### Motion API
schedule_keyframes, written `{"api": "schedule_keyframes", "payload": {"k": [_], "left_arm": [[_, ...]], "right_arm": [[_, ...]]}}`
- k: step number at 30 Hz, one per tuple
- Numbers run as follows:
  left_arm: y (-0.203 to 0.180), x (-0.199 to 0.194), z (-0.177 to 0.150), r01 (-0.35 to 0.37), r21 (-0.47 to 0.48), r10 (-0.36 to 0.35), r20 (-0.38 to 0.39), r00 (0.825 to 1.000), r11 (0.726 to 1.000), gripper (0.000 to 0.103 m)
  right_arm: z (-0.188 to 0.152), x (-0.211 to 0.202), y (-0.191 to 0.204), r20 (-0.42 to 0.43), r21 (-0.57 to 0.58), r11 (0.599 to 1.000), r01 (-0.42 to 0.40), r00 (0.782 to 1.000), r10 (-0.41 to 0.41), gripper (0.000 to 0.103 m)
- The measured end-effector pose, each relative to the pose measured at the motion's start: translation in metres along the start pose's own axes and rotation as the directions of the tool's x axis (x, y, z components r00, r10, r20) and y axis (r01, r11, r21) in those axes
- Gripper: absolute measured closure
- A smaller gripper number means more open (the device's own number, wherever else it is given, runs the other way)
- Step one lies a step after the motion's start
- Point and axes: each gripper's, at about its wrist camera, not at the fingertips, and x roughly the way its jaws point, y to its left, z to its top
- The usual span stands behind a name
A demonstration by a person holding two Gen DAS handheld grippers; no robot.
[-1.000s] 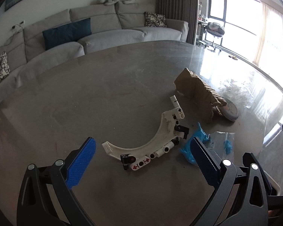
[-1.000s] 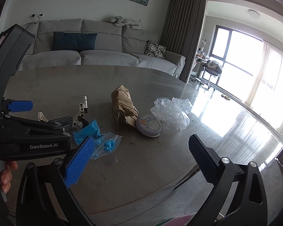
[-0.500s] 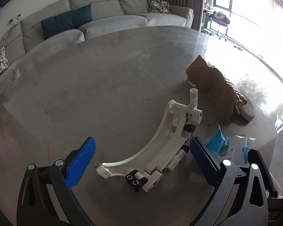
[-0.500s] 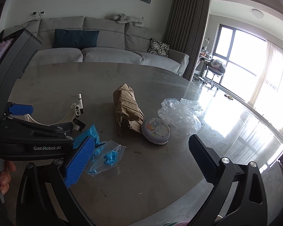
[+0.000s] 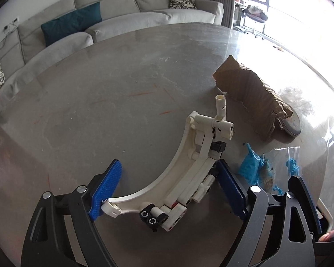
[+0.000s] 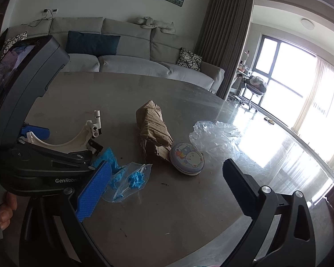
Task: Collect trash
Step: 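Grasp the white plastic bracket with the left gripper, then grasp the blue plastic bag with the right gripper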
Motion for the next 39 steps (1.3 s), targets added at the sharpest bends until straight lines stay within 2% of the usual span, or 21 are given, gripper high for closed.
{"api": "schedule_keyframes", "payload": {"k": [5, 22, 33, 39], "left_arm": [[0.0, -0.014, -0.004, -0.011, -0.005, 0.011, 0.055, 0.998, 1.0, 0.019], [0.01, -0.061, -0.004, -0.063, -0.011, 0.064, 0.147, 0.987, 0.998, 0.019], [0.022, -0.072, 0.001, -0.093, -0.008, 0.093, 0.169, 0.981, 0.996, 0.019], [0.029, -0.073, 0.001, -0.104, -0.013, 0.104, 0.174, 0.979, 0.995, 0.019]], "right_arm": [[-0.001, 0.0, -0.004, 0.0, 0.002, 1.0, 0.001, 1.0, -0.001, 0.003], [0.007, 0.001, 0.0, 0.004, 0.023, 0.999, -0.03, 1.0, 0.03, 0.003], [0.013, 0.024, 0.024, -0.03, 0.036, 0.996, -0.08, 0.996, 0.081, 0.003], [0.018, 0.035, 0.041, -0.053, -0.014, 0.996, -0.089, 0.995, 0.088, 0.003]]}}
